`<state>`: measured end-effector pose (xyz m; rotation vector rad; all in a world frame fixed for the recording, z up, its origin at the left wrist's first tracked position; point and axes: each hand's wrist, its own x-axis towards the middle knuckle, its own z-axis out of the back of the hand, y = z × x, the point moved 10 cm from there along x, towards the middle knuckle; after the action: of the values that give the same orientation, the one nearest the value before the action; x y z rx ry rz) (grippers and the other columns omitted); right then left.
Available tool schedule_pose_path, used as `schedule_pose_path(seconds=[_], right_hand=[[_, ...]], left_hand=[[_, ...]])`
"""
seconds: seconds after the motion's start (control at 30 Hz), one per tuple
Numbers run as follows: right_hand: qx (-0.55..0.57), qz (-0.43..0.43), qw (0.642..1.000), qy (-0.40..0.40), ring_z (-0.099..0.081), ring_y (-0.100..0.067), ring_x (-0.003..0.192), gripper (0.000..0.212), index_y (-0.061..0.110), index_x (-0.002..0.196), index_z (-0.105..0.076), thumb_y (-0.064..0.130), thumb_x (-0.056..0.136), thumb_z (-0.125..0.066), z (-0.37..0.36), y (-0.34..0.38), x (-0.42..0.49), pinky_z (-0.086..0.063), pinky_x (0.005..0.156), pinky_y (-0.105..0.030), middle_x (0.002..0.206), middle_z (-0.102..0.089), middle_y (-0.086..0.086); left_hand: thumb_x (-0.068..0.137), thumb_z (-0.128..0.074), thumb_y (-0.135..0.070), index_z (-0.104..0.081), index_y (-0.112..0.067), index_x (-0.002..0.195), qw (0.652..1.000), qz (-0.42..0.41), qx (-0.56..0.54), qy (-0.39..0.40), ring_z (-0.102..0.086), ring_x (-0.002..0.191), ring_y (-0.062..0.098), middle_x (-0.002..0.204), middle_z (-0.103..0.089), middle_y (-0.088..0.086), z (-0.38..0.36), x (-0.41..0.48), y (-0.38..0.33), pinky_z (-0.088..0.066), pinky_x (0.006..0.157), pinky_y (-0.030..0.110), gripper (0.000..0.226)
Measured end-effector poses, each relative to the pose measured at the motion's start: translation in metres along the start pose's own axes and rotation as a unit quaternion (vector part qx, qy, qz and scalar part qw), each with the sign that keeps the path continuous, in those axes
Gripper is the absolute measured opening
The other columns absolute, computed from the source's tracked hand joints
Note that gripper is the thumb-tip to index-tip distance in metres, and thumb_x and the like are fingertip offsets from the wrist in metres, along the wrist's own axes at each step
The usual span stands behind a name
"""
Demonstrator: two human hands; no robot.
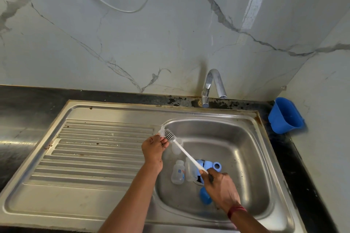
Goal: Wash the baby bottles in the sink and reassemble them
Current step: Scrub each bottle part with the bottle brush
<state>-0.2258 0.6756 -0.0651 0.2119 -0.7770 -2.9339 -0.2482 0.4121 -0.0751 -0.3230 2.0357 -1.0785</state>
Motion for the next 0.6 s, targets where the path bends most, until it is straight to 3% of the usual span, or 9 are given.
schedule_pose_path(seconds=[0.2, 0.3, 0.37, 0.5, 0.6], right_hand=[[-0.011, 0.005, 0.999, -0.039, -0.035, -0.007, 0.035, 0.033, 0.02, 0.074, -0.057, 0.043, 0.096, -0.055, 0.02, 0.001, -0.003, -0.018, 0.039, -0.012, 0.044, -0.04, 0.009], [-0.039, 0.044, 0.996, -0.066, -0.03, -0.01, 0.036, 0.039, 0.022, 0.069, -0.053, 0.051, 0.095, -0.049, 0.019, 0.006, -0.008, -0.014, 0.037, -0.014, 0.045, -0.04, 0.007], [-0.051, 0.064, 0.994, -0.077, -0.03, -0.012, 0.036, 0.042, 0.023, 0.067, -0.051, 0.056, 0.093, -0.043, 0.016, 0.008, -0.01, -0.017, 0.036, -0.017, 0.044, -0.041, 0.006], [-0.05, 0.052, 0.993, -0.092, -0.041, -0.018, 0.034, 0.03, 0.02, 0.07, -0.057, 0.04, 0.091, -0.064, 0.019, 0.008, -0.006, -0.025, 0.038, -0.018, 0.045, -0.041, 0.009], [-0.05, 0.031, 0.994, -0.089, -0.046, -0.02, 0.038, 0.029, 0.019, 0.073, -0.059, 0.041, 0.092, -0.062, 0.02, 0.007, -0.003, -0.026, 0.039, -0.019, 0.047, -0.044, 0.008]], left_hand=[[0.097, -0.058, -0.004, -0.06, 0.001, 0.078, 0.999, -0.01, 0.047, 0.002, -0.056, 0.059, 0.018, 0.069, -0.059, 0.012, 0.002, 0.001, -0.009, -0.053, 0.05, 0.023, 0.019], [0.096, -0.058, -0.006, -0.059, 0.0, 0.08, 0.997, 0.003, 0.077, 0.007, -0.054, 0.054, 0.015, 0.066, -0.059, 0.01, -0.002, 0.001, -0.006, -0.052, 0.05, 0.023, 0.018], [0.096, -0.057, -0.005, -0.058, -0.002, 0.079, 0.995, 0.005, 0.098, 0.026, -0.052, 0.051, 0.013, 0.062, -0.057, 0.008, -0.008, 0.0, -0.004, -0.052, 0.05, 0.023, 0.017], [0.096, -0.055, -0.003, -0.057, -0.005, 0.072, 0.984, -0.039, 0.165, 0.056, -0.051, 0.048, 0.01, 0.06, -0.056, 0.006, -0.014, -0.005, -0.007, -0.049, 0.049, 0.026, 0.024], [0.095, -0.058, -0.007, -0.061, -0.005, 0.071, 0.974, -0.066, 0.213, 0.045, -0.054, 0.051, 0.012, 0.061, -0.059, 0.007, -0.011, -0.004, -0.008, -0.048, 0.049, 0.026, 0.024]])
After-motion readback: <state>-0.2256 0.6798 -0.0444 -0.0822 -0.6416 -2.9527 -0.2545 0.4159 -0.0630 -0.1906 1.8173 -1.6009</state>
